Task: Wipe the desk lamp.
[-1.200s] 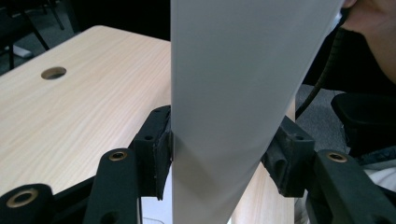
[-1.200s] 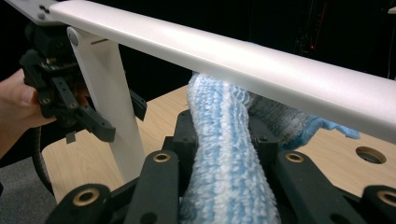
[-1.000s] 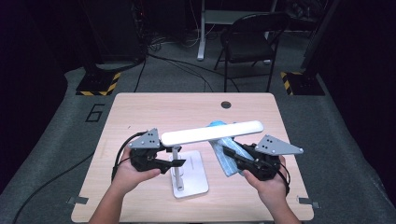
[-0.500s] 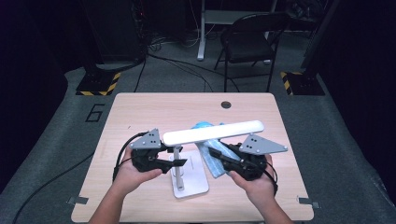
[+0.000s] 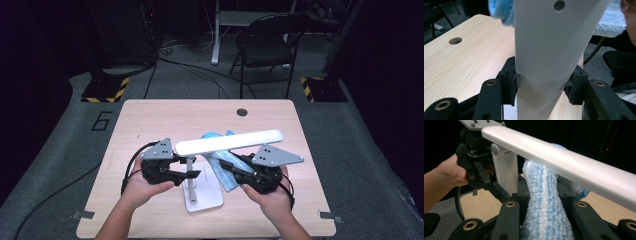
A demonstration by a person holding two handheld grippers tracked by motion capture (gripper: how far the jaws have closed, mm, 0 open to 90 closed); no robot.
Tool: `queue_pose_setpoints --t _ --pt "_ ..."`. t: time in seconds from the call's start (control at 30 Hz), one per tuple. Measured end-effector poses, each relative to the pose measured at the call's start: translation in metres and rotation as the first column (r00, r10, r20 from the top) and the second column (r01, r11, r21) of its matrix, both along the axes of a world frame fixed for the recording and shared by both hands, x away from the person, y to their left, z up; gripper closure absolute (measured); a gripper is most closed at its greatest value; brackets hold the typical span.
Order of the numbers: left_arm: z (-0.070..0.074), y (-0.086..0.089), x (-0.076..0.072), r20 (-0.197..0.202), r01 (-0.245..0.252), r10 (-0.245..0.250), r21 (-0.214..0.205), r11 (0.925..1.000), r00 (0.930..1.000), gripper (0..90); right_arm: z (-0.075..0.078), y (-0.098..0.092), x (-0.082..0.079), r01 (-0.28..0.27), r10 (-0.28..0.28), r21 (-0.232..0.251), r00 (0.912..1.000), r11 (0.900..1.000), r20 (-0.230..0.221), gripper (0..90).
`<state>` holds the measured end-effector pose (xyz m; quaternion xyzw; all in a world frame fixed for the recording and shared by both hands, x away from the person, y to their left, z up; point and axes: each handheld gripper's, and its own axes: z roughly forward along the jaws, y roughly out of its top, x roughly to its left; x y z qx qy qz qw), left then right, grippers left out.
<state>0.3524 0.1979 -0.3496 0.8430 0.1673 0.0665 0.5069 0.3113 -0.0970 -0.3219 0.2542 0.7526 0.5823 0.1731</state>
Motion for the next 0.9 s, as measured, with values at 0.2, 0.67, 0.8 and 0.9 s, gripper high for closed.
queue_pose_setpoints --t 0.2,0.67,0.8,0.9 --pt "0.001 -0.001 -0.001 0.005 0.0 -0.001 0.009 1.0 1.0 51.8 -0.005 -0.025 0.002 0.06 -0.06 0.007 0.9981 0.9981 -0.015 70.3" --pt "0.002 -0.003 0.0 -0.007 -0.006 0.007 0.035 0.9994 1.0 51.6 -0.006 -0.022 0.0 0.057 -0.057 0.014 0.9982 0.9983 -0.018 70.2" --pt "0.003 -0.004 0.0 -0.004 -0.007 0.007 0.043 0.9991 1.0 51.7 -0.002 -0.006 -0.001 0.02 -0.02 0.011 0.9998 0.9997 -0.006 70.1" --pt "0.003 -0.005 -0.001 0.006 -0.014 0.013 0.047 0.9988 0.9999 51.8 0.0 0.007 -0.002 -0.009 0.009 0.011 1.0 0.9999 0.0 70.2"
